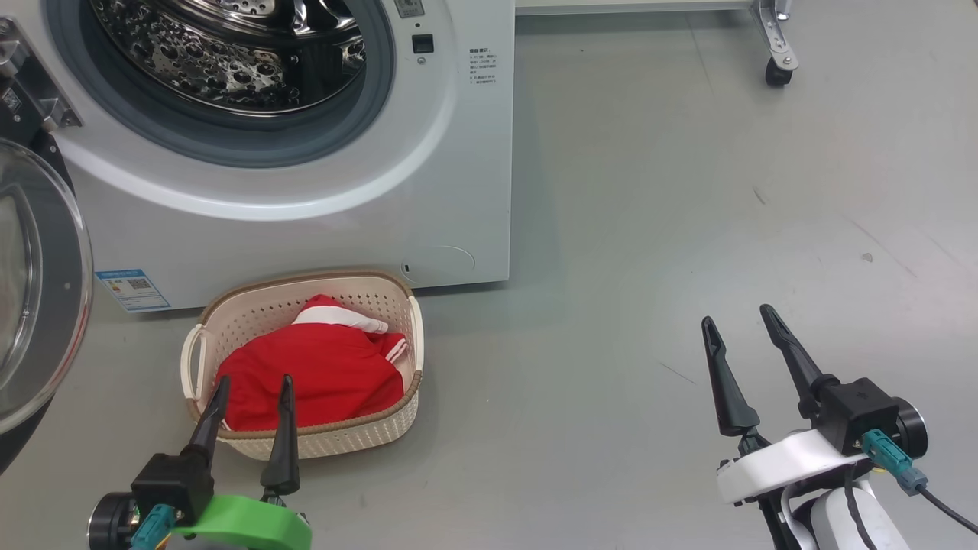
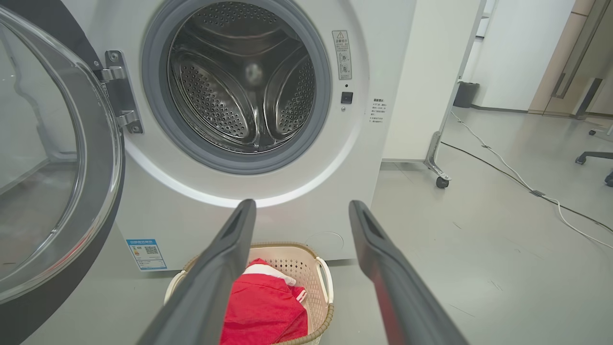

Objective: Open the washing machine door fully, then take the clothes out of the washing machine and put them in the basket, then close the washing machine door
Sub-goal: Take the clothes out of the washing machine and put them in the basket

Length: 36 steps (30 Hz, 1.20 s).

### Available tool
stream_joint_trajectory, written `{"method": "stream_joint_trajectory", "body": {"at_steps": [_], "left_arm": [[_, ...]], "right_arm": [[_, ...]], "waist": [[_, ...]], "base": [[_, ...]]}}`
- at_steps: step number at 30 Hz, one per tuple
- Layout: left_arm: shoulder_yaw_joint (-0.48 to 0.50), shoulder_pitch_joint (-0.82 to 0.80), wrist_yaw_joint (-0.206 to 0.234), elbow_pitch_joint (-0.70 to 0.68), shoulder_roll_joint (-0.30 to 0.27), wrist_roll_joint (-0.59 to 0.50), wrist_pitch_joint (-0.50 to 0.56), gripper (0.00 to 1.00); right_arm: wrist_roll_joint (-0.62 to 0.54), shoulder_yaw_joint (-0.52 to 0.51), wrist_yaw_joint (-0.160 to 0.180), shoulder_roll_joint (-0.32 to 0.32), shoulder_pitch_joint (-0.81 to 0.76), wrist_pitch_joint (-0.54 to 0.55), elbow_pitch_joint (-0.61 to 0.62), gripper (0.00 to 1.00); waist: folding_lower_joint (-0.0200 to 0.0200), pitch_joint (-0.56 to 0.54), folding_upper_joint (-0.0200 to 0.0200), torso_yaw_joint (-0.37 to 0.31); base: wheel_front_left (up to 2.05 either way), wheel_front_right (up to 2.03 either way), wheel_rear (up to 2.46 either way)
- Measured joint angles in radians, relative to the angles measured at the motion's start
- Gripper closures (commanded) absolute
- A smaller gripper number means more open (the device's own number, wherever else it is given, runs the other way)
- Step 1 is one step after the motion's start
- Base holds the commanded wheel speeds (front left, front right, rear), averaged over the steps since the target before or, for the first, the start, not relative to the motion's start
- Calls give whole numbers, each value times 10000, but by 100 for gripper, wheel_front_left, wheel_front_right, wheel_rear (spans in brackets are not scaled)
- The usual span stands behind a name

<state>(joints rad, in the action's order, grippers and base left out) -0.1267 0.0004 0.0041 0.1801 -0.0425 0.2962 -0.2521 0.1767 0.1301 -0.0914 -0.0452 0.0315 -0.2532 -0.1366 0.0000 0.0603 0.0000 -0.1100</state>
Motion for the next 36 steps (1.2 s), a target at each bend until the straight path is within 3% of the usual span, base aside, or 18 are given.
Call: {"method": "stream_joint_trajectory", "body": {"at_steps": [16, 36], "left_arm": [[-192, -21, 0, -27, 2, -59, 0, 0], [-238, -210, 151, -203, 4, -58, 0, 0]], "right_arm": [[0, -155, 13, 4, -5, 2, 192, 0], [-36, 107, -46, -90, 21, 2, 364, 0]], "waist": [[0, 304, 0, 685], [0, 753, 0, 2895]], "base": [[0, 0, 0], [0, 0, 0]]}}
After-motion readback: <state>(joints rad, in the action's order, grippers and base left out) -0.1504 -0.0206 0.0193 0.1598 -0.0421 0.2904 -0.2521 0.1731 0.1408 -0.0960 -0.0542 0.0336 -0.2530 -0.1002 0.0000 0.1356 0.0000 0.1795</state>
